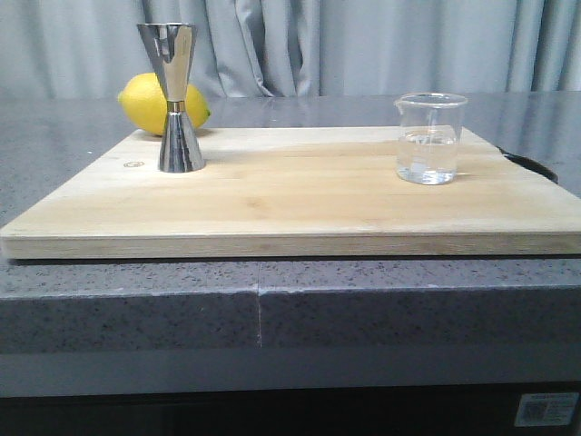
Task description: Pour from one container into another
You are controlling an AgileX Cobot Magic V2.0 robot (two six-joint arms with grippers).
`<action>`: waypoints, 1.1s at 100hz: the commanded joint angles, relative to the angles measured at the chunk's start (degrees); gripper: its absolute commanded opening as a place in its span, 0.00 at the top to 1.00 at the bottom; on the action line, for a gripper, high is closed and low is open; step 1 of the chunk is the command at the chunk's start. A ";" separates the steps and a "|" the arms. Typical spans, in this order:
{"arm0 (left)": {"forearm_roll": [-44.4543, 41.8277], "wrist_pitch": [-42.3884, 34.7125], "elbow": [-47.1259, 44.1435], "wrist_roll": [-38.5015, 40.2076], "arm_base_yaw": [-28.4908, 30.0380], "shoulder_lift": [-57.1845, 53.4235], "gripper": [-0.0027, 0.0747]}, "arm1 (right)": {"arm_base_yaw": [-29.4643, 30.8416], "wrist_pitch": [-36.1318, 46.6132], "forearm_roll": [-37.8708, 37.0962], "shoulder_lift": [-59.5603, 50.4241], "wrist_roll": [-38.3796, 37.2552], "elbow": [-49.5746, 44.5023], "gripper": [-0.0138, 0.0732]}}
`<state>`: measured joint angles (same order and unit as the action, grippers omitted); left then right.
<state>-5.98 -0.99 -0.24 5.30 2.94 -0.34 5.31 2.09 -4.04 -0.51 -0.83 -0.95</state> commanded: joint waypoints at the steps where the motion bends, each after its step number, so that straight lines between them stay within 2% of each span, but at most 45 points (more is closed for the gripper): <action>1: 0.04 -4.27 -1.63 0.54 -0.42 -1.26 0.99 | 0.28 4.29 -0.04 -1.14 0.17 -0.25 0.92; 95: 0.04 -4.47 -1.63 0.54 -0.42 -1.26 0.99 | 0.28 4.29 -0.04 -1.14 0.17 -0.25 0.92; 110: 0.04 -5.91 -1.63 0.54 -0.42 -1.26 0.99 | 0.28 6.62 -0.04 -1.14 0.17 -0.25 0.92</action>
<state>-5.98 -1.22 -0.24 5.30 2.94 -0.34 5.31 2.67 -4.04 -0.51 -0.83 -0.95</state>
